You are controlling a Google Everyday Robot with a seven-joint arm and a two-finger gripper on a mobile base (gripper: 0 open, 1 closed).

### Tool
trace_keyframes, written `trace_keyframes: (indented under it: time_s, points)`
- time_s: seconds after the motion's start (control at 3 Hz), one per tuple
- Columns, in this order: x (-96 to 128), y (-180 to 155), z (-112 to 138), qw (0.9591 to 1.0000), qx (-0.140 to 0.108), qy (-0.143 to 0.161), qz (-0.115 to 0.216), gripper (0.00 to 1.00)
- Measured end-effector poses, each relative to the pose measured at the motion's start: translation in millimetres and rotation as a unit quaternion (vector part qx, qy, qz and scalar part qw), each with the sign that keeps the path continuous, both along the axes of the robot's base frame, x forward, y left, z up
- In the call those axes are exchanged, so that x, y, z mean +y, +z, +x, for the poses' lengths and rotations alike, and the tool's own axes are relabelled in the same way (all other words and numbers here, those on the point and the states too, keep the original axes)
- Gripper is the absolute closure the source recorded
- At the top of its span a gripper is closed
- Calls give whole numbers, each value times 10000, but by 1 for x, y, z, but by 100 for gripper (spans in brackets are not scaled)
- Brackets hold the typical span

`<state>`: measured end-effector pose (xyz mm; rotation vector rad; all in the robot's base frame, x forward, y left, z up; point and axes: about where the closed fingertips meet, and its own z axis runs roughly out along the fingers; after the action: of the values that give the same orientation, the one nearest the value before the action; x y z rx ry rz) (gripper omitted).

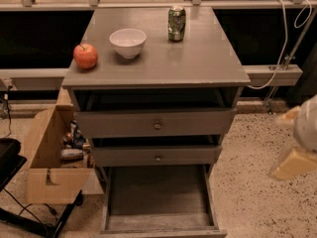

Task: Close bottom drawer

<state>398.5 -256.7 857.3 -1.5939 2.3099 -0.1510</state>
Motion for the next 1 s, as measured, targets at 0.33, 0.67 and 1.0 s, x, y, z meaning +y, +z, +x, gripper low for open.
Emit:
trace_keyframes:
  time_s: [0.33,0.67,1.0]
  points:
    - [-15,-75,-12,9999,122,-64,15,47]
    - [-23,-144,-15,9993,278,-174,204,70]
    - [-22,-148,-13,9993,249,-174,221,99]
